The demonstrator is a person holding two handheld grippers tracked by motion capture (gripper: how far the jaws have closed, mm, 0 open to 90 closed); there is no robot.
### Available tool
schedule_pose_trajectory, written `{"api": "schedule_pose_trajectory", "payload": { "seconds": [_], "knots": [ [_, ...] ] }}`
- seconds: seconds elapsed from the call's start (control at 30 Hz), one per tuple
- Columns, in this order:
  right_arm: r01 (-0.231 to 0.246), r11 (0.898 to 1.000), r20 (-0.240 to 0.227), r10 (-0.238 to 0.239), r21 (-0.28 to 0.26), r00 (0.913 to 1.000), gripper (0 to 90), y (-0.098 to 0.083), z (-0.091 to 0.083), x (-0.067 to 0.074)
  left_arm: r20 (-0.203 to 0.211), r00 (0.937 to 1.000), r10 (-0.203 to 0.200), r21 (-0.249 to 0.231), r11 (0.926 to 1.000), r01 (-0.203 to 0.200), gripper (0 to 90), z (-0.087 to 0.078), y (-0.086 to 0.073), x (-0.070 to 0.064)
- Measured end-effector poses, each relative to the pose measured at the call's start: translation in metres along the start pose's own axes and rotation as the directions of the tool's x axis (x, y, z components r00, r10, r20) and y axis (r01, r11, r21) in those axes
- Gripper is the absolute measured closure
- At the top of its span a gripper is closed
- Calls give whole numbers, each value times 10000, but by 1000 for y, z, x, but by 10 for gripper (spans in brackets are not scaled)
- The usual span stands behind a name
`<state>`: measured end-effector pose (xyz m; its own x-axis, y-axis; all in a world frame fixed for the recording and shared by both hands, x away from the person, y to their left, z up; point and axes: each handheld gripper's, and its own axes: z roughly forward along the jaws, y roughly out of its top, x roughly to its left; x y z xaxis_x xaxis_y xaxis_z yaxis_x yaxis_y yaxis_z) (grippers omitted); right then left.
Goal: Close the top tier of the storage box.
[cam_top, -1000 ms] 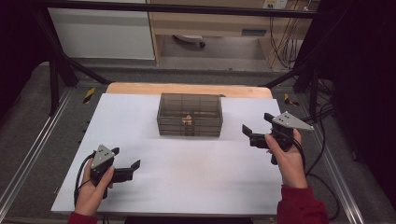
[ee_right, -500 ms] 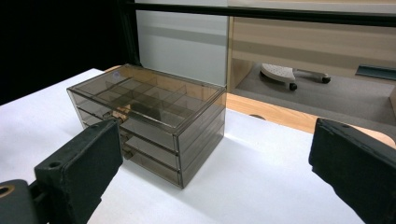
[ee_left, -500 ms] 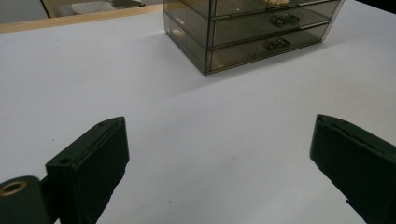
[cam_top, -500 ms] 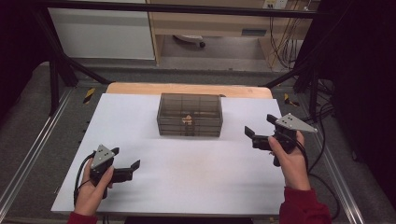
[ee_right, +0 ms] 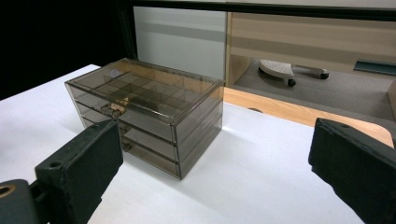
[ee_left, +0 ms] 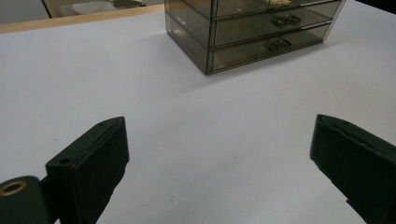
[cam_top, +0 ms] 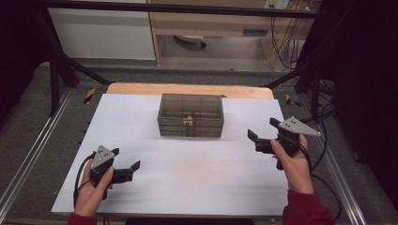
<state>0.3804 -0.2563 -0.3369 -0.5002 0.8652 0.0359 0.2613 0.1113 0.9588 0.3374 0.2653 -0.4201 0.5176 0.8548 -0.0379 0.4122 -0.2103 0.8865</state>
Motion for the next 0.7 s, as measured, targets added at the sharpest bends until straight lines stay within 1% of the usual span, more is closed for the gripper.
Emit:
{"api": "schedule_pose_trajectory", "payload": {
  "seconds": [0.33, 0.5, 0.7],
  "knots": [
    [4, 9999, -109, -2, 116, 9999, 32, -8, -2, 2, 8, 10000, 4, 17, 10000, -4, 49, -1, 0, 1],
    [88, 9998, -177, -85, 190, 9998, 32, -12, -2, 4, 10, 9999, 114, 54, 9999, -114, 50, -1, 0, 0],
    [4, 9994, -173, 2, 350, 9999, 32, -20, -4, 4, 29, 9999, 105, 63, 9999, -105, 50, -1, 0, 1]
  ]
}}
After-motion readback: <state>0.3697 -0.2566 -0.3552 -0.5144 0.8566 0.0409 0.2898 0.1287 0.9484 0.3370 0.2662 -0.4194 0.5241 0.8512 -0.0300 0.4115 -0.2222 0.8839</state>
